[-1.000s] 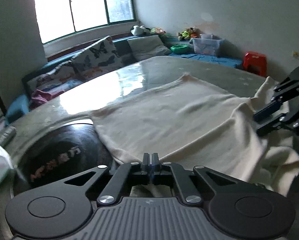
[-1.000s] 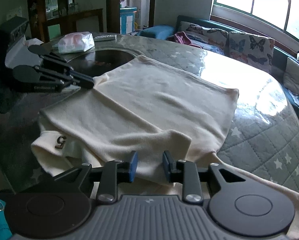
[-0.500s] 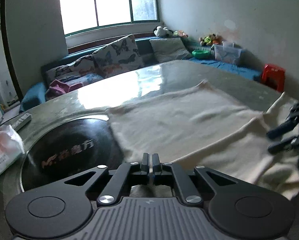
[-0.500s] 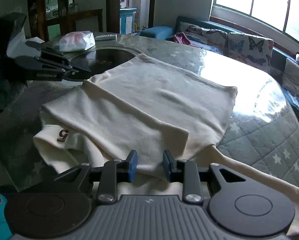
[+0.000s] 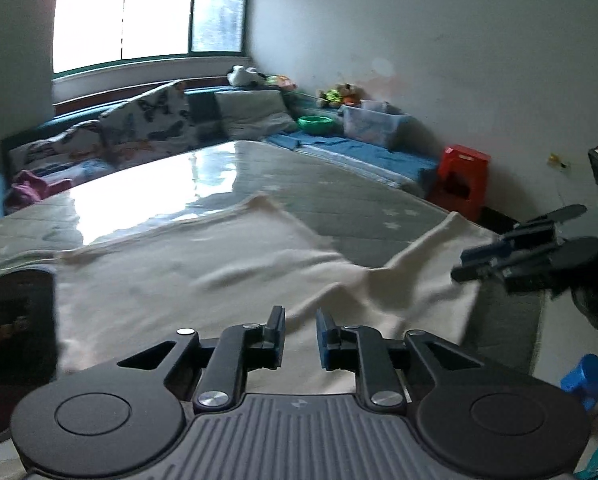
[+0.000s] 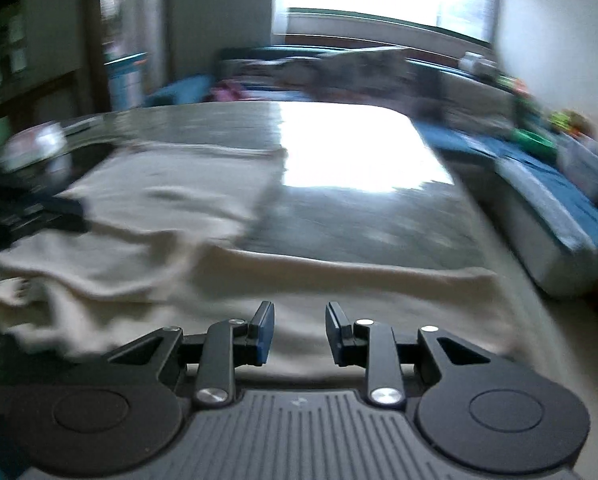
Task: Fold clothes
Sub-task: 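Grasp the shirt edge with the left gripper and lift it toward the right gripper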
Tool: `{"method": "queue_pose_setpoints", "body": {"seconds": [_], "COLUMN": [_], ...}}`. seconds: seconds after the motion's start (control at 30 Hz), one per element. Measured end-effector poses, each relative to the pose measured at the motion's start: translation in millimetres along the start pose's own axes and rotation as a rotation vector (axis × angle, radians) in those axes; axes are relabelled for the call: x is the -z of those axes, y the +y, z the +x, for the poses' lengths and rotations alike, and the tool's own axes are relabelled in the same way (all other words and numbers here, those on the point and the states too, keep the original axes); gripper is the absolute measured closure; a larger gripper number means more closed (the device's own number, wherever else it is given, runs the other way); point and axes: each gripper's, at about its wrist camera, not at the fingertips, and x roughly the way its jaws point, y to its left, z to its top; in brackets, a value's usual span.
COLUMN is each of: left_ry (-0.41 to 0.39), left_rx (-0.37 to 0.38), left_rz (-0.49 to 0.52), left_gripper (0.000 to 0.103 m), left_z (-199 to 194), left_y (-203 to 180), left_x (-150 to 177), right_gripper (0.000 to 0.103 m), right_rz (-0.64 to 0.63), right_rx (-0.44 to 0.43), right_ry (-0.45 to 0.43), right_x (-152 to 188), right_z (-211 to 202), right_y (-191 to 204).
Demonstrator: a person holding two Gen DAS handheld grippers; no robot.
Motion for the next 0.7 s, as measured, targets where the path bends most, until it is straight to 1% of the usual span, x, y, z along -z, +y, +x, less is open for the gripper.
{"method": "queue_pose_setpoints", "body": {"seconds": [0.1, 0.17, 0.23, 0.33, 0.43, 0.57, 0.7], "left_ry": [0.017, 0.026, 0.035, 0.046, 0.053, 0.057, 0.065], "left_rx": [0.018, 0.026, 0.030, 0.030, 0.035, 0.038, 0.037], "left_rz": [0.004, 0.012, 0.014, 0.018, 0.021, 0.031, 0.039], "left_gripper": [0.084, 0.084, 0.084, 0.079, 0.079, 0.079, 0.076], "left_z": [9, 12, 15, 18, 19, 21, 23], "left_y": [-10, -15, -18, -23, -27, -31, -34], "left_x": [1, 2, 3, 5, 5, 5, 7], "right_gripper": [0.075, 0.075, 0.075, 0.075, 0.075, 0.075, 0.076], "right_rz": [0.089, 0.145, 0.189, 0.243, 0.288, 0.328, 0.331], "right_rx": [0.098, 0.146, 0.175, 0.207, 0.216, 0.232, 0.235], "right_ry": [-0.003, -0.004, -0.005, -0.012, -0.018, -0.022, -0.033], "right_x": [8, 13, 16, 20, 23, 28, 29], "right_z": [1, 3, 4, 7, 8, 9, 8], "right_y": [-35, -56, -71, -88, -99, -106, -106]}}
